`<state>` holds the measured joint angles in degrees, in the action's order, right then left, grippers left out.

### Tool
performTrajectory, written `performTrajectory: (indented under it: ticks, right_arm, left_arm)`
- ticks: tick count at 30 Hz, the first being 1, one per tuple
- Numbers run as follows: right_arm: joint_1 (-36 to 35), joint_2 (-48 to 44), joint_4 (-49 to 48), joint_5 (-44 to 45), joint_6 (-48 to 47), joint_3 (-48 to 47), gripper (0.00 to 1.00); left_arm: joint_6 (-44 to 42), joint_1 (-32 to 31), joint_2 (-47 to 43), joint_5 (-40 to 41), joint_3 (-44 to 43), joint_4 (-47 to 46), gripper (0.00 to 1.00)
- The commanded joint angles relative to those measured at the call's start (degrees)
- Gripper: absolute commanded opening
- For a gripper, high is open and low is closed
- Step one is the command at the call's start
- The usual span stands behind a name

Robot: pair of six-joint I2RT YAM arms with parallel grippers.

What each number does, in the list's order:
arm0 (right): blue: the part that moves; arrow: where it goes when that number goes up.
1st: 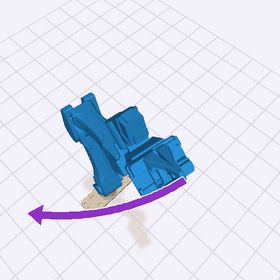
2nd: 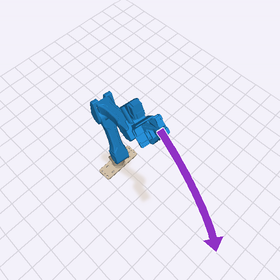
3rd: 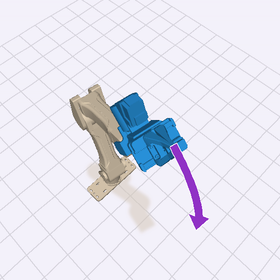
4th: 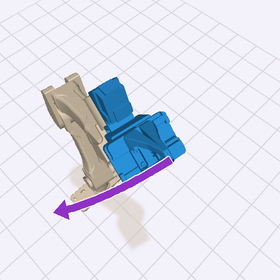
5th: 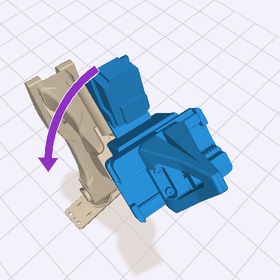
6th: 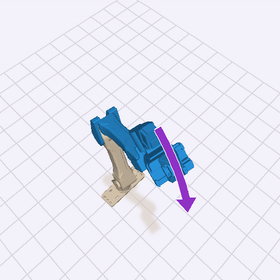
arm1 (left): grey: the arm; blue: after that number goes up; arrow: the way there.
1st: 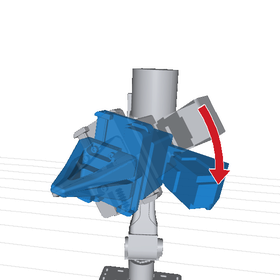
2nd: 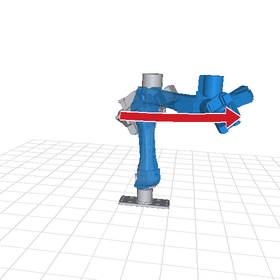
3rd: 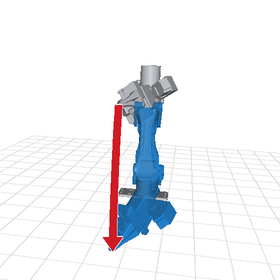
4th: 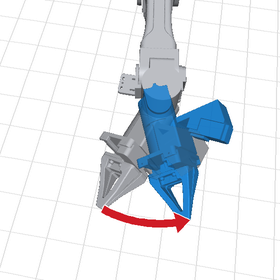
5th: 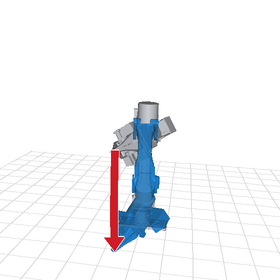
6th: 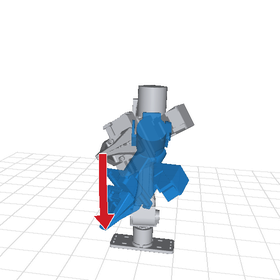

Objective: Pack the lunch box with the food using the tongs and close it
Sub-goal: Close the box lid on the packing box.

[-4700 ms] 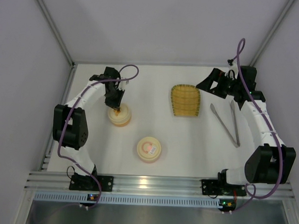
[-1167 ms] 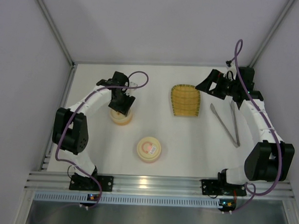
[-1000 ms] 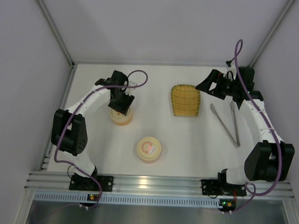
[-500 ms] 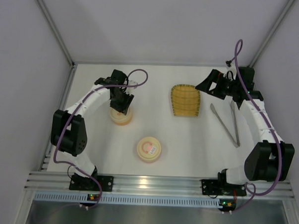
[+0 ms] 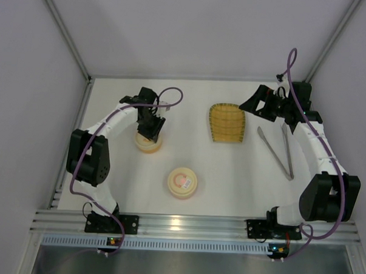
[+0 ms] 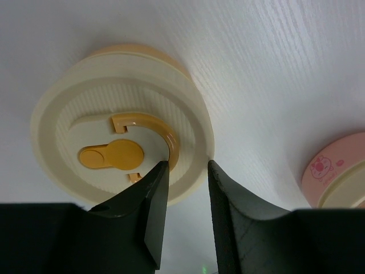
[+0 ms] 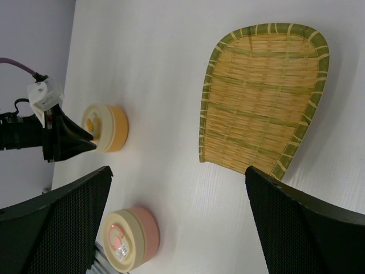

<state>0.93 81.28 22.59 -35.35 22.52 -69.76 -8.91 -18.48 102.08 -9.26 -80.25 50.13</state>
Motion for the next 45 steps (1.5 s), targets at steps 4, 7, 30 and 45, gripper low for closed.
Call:
performTrajectory:
  ticks: [4,7,30,45]
  right_arm:
    - [-0.05,0.20,-2.73,-1.03,-0.90,-1.70,0.99]
    - [-0.05,0.20,-2.64,-1.12,-0.90,-1.70,0.99]
    - [-0.14,0.64,-2.81,-1.03,-1.43,-1.44,0.99]
    - [-0.14,0.73,-2.55,-1.03,-1.52,-1.52,0.99]
  left_arm:
    - [0.21,-0.06,1.19,-2.52,0.27,-2.40,0.39]
    - [-0.06,-0.07,0.49,-1.82,-0.61,-1.97,0.39]
    - [3.54,-0.24,1.28,6.72,-6.25,-0.11,0.34]
    - [2.05,-2.26,6.73,8.38,8.44,-6.19,0.43]
